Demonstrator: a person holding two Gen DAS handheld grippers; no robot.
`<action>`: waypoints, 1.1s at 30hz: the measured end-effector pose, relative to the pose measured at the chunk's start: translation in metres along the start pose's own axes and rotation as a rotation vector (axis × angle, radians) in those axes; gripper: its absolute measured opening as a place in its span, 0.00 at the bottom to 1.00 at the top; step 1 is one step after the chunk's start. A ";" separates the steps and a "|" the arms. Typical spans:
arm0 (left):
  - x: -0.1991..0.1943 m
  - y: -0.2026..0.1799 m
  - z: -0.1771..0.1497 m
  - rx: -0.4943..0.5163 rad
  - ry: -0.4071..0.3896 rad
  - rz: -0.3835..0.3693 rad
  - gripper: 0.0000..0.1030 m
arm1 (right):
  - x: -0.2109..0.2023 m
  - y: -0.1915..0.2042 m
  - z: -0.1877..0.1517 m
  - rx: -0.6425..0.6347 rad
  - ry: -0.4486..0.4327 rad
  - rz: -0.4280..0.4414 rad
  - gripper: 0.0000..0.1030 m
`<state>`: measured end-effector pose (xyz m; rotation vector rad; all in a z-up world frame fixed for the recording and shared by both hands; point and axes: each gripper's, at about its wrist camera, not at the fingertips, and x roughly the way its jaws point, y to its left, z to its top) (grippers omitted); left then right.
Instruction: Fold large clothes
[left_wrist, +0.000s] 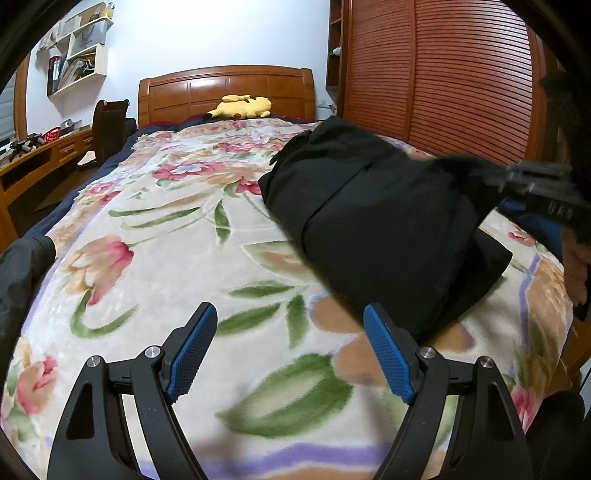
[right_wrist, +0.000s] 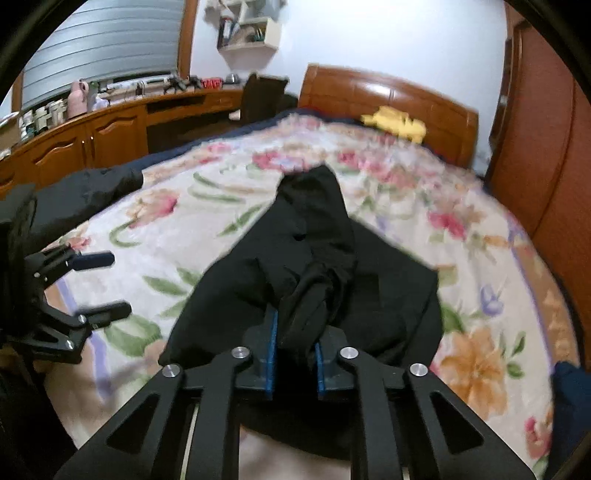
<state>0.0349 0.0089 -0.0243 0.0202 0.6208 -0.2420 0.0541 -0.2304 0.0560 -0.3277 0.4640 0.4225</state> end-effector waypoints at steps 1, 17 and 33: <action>0.000 0.000 0.000 0.000 0.001 -0.002 0.80 | -0.007 -0.001 0.002 -0.005 -0.025 -0.019 0.12; -0.001 -0.003 0.002 0.004 -0.001 -0.038 0.80 | 0.004 -0.081 -0.060 0.212 0.153 -0.165 0.14; -0.002 0.001 0.000 0.006 -0.001 -0.032 0.80 | -0.014 -0.037 -0.011 0.071 0.008 -0.136 0.19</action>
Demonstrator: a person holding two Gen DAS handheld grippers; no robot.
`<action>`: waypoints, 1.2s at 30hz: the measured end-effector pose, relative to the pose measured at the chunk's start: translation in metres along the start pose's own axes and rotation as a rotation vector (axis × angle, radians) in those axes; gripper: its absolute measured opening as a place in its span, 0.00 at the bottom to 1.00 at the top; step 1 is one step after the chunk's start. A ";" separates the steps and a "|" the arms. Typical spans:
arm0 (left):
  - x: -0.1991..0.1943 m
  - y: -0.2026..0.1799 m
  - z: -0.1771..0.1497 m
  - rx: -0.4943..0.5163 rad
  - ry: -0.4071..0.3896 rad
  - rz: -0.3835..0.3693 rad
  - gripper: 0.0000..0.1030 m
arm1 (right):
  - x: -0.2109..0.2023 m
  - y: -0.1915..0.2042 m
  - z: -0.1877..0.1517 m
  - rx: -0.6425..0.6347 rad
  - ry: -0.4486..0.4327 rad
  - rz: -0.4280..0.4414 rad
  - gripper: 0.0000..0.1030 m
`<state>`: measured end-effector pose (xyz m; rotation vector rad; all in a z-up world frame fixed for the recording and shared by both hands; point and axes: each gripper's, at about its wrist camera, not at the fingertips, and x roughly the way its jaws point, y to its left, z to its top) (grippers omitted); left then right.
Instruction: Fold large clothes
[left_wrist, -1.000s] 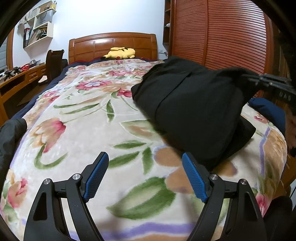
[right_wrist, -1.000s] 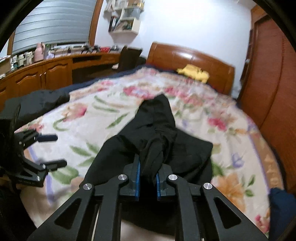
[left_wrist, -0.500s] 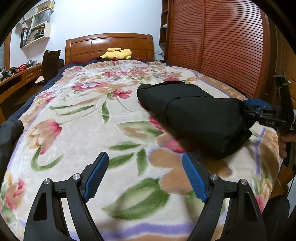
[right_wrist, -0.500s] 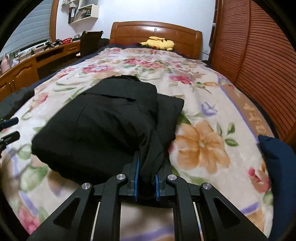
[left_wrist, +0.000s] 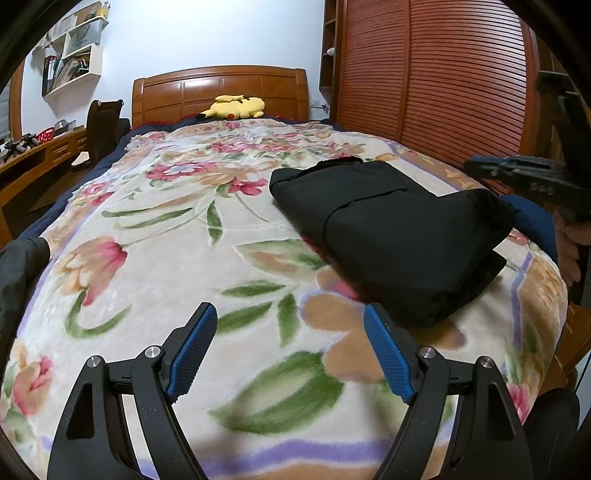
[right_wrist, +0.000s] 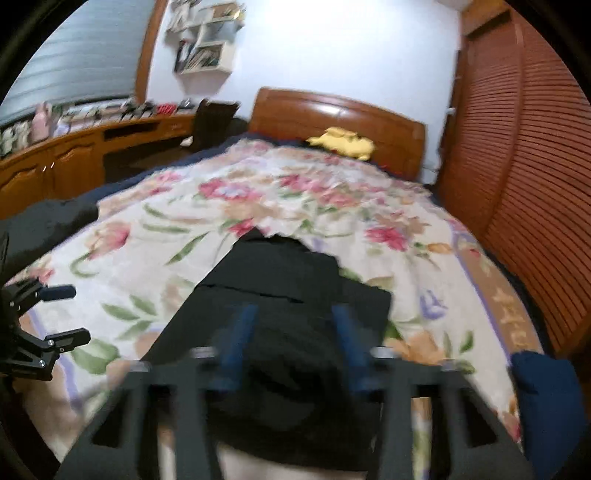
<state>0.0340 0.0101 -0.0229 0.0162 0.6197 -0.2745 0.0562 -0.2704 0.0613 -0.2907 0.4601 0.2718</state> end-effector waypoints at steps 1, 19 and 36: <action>0.000 -0.001 0.000 -0.003 -0.001 -0.001 0.80 | 0.005 0.002 -0.001 -0.007 0.012 -0.001 0.19; -0.003 -0.003 -0.003 0.015 -0.005 -0.010 0.80 | 0.054 -0.006 -0.076 0.077 0.216 -0.057 0.15; 0.037 -0.021 0.042 0.048 0.042 -0.049 0.80 | 0.040 -0.034 -0.108 0.144 0.167 -0.040 0.18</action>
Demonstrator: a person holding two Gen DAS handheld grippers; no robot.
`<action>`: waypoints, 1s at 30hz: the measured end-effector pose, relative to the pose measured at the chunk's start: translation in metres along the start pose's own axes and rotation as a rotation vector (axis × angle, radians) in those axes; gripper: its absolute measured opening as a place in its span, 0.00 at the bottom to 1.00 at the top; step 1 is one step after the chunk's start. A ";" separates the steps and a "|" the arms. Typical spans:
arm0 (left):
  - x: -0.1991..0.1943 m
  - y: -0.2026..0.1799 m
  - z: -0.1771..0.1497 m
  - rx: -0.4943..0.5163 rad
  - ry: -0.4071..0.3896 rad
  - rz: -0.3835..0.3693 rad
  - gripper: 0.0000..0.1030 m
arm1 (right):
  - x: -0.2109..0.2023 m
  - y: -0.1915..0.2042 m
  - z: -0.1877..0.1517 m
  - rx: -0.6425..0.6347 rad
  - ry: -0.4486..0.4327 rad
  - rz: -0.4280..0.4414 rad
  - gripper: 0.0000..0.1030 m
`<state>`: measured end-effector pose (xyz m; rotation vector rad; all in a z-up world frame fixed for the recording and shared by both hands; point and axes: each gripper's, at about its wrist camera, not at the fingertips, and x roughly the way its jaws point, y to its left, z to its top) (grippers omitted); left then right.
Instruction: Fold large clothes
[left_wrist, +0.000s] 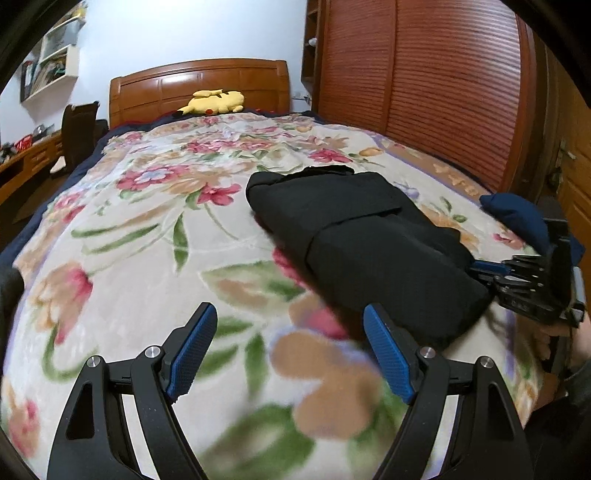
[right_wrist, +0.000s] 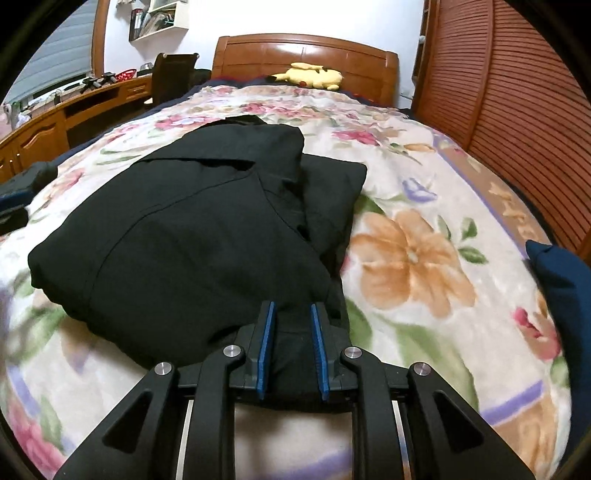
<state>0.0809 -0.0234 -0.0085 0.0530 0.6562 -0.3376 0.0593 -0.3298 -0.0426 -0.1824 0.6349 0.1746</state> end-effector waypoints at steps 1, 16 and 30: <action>0.005 0.000 0.005 0.012 0.002 0.010 0.80 | 0.001 -0.003 0.001 0.000 -0.002 0.007 0.19; 0.081 0.040 0.075 -0.064 0.054 0.051 0.80 | -0.008 -0.007 -0.002 -0.001 -0.033 0.044 0.22; 0.146 0.053 0.117 -0.006 0.102 0.104 0.80 | -0.026 -0.013 -0.011 0.035 -0.061 0.014 0.46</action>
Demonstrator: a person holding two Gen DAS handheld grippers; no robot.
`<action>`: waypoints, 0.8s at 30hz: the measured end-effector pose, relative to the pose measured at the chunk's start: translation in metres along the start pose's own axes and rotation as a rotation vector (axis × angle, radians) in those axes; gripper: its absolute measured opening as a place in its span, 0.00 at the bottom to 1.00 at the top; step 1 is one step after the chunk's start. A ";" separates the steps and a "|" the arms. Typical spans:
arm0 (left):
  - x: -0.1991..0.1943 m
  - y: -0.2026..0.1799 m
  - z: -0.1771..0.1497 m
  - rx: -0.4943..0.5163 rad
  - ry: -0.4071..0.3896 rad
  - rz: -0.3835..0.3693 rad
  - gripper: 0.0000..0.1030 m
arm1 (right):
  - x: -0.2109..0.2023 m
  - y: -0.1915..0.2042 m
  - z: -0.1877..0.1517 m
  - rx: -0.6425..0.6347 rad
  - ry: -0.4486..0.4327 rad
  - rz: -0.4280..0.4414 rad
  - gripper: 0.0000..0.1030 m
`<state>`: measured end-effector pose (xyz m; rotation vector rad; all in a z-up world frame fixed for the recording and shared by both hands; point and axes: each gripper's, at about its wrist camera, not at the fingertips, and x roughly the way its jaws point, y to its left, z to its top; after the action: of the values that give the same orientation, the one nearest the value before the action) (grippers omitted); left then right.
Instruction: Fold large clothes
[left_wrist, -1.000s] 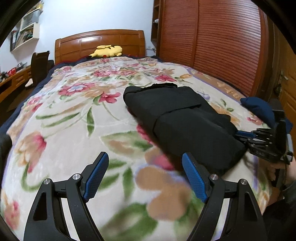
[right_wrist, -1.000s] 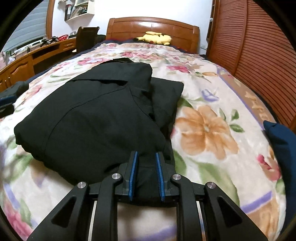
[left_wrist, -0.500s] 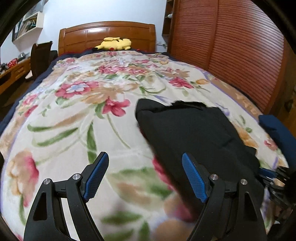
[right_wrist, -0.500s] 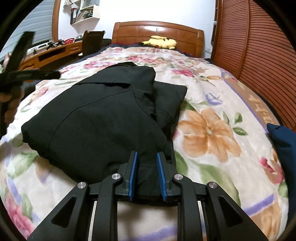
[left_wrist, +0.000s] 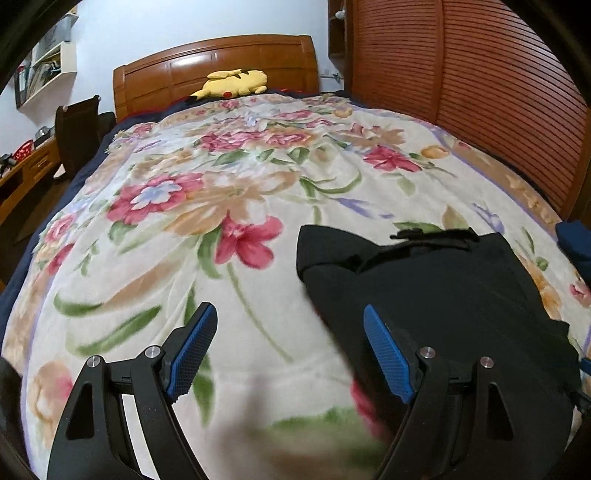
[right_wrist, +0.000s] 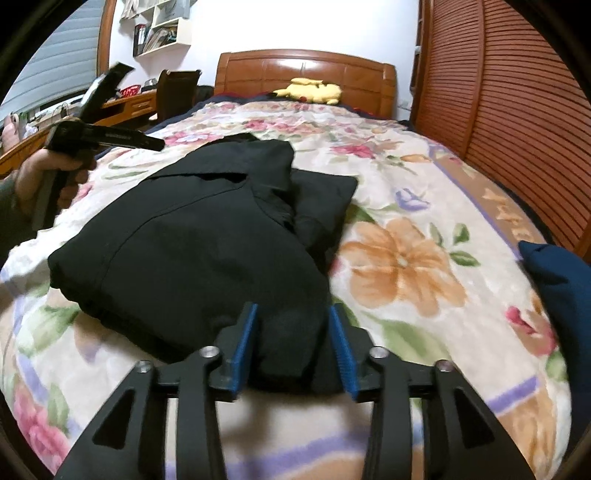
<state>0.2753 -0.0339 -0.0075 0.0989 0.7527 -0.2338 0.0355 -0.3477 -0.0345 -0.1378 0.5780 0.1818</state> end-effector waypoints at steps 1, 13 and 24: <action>0.005 -0.001 0.003 0.001 0.006 -0.003 0.80 | -0.002 -0.002 -0.002 0.006 0.000 0.007 0.46; 0.053 -0.021 0.028 0.052 0.027 0.015 0.80 | -0.006 -0.010 -0.013 -0.002 0.021 0.056 0.46; 0.088 -0.012 0.023 0.024 0.053 0.004 1.00 | 0.011 -0.013 -0.009 0.072 0.020 0.084 0.47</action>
<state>0.3494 -0.0653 -0.0514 0.1294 0.8027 -0.2371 0.0427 -0.3606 -0.0473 -0.0455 0.6099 0.2411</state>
